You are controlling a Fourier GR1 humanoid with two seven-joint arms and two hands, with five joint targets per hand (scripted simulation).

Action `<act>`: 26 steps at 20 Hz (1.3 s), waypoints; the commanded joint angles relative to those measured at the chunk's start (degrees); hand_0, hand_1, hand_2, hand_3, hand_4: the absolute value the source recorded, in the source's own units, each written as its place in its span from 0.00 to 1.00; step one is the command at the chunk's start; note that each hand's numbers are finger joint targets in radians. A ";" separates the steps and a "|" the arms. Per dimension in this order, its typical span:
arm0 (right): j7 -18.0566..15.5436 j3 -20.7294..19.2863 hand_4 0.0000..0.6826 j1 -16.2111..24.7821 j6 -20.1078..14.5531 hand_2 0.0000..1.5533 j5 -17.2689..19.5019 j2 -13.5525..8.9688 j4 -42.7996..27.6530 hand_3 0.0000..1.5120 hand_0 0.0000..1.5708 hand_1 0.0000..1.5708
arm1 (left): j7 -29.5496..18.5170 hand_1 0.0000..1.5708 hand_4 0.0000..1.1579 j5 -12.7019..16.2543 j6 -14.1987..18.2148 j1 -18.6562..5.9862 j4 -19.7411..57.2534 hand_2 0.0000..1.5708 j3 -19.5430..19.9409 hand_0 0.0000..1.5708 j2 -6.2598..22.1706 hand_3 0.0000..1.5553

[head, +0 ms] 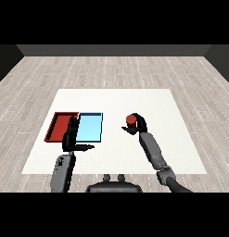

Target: Pick the red can and put it in the red box

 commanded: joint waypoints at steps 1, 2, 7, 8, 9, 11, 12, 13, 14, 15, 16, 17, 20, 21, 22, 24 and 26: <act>5.39 3.25 0.91 5.89 -1.61 0.92 0.51 0.57 -15.37 0.91 0.91 0.91 | 3.47 0.00 0.00 -0.62 0.15 0.74 -2.70 0.00 -1.38 0.00 0.15 0.00; 6.21 2.85 0.92 4.47 1.02 0.92 -0.17 -1.01 -15.64 0.91 0.92 0.92 | 2.79 0.00 0.00 -1.22 -0.64 0.90 -2.90 0.00 -2.93 0.00 -0.17 0.00; 10.47 4.77 0.96 9.13 -1.00 0.92 -0.32 0.62 -27.65 0.92 0.93 0.93 | 5.24 0.00 0.00 -1.84 3.40 -3.63 2.02 0.00 -6.26 0.00 -1.35 0.00; 11.53 7.66 0.96 10.21 -3.67 0.92 -0.52 1.69 -29.88 0.92 0.93 0.93 | 4.45 0.00 0.00 -1.21 -0.04 2.25 -2.29 0.00 -5.62 0.00 -1.04 0.00; 11.80 11.51 0.96 10.60 -6.85 0.92 -1.97 1.72 -30.68 0.92 0.93 0.93 | 8.56 0.00 0.00 -1.27 2.51 -0.56 -2.57 0.00 -7.63 0.00 -1.36 0.00; 12.42 18.70 0.96 11.09 -13.24 0.92 -4.09 1.75 -32.24 0.92 0.93 0.93 | 7.84 0.00 0.00 -1.47 4.65 -0.07 -0.53 0.00 -11.83 0.00 -1.37 0.00; 14.30 24.20 0.96 11.33 -18.18 0.92 -5.53 1.77 -33.52 0.92 0.93 0.93 | 7.73 0.00 0.00 -1.43 5.88 -2.28 0.97 0.00 -11.64 0.00 -1.37 0.00; 10.64 25.37 0.96 13.34 -18.16 0.92 -5.82 1.78 -32.74 0.92 0.93 0.93 | 7.80 0.00 0.00 -1.36 6.73 -2.61 1.22 0.00 -12.29 0.00 -1.37 0.00; 17.08 22.83 0.95 13.00 -17.15 0.92 -2.58 1.79 -40.27 0.92 0.92 0.92 | 7.80 0.00 0.00 -1.29 7.16 -2.82 1.41 0.00 -12.61 0.00 -1.38 0.00; 15.63 27.00 0.96 13.57 -21.71 0.92 -3.92 1.79 -39.79 0.92 0.92 0.92 | 7.80 0.00 0.00 -1.23 7.49 -2.98 1.56 0.00 -12.85 0.00 -1.38 0.00; 17.42 27.85 0.96 13.69 -22.54 0.92 -4.12 1.80 -41.32 0.92 0.92 0.92 | 7.79 0.00 0.00 -1.18 7.84 -3.15 1.72 0.00 -13.11 0.00 -1.38 0.00; 14.18 25.05 0.96 12.05 -20.58 0.92 -4.16 1.80 -37.10 0.91 0.92 0.92 | 8.85 0.00 0.00 -0.98 6.14 -1.02 -1.73 0.00 -11.96 0.00 -1.38 0.00; 13.65 26.76 0.95 8.89 -23.19 0.92 -8.54 1.81 -34.38 0.91 0.92 0.92 | 3.74 0.00 0.00 1.94 9.53 -6.33 8.66 0.00 -16.07 0.00 -1.38 0.00; 16.09 27.18 0.95 11.30 -24.08 0.92 -7.36 1.81 -39.51 0.91 0.92 0.92 | 7.60 0.00 0.00 1.06 4.81 -5.92 5.10 0.00 -12.01 0.00 -1.31 0.00; 11.47 26.57 0.95 12.80 -21.91 0.92 -7.19 1.81 -35.04 0.92 0.93 0.93 | 8.66 0.00 0.00 3.44 9.08 -12.06 10.47 0.00 -14.02 0.00 -1.38 0.00; 11.00 26.88 0.97 10.65 -21.10 0.93 -8.62 1.81 -33.19 0.92 0.93 0.93 | 5.94 0.00 0.00 1.48 10.96 -6.98 8.53 0.00 -18.09 0.00 -1.38 0.00; 15.60 23.26 0.97 11.05 -18.73 0.93 -6.58 1.34 -38.11 0.92 0.93 0.93 | 10.20 0.00 0.00 3.59 15.45 -8.62 7.48 0.00 -22.48 0.00 -1.38 0.00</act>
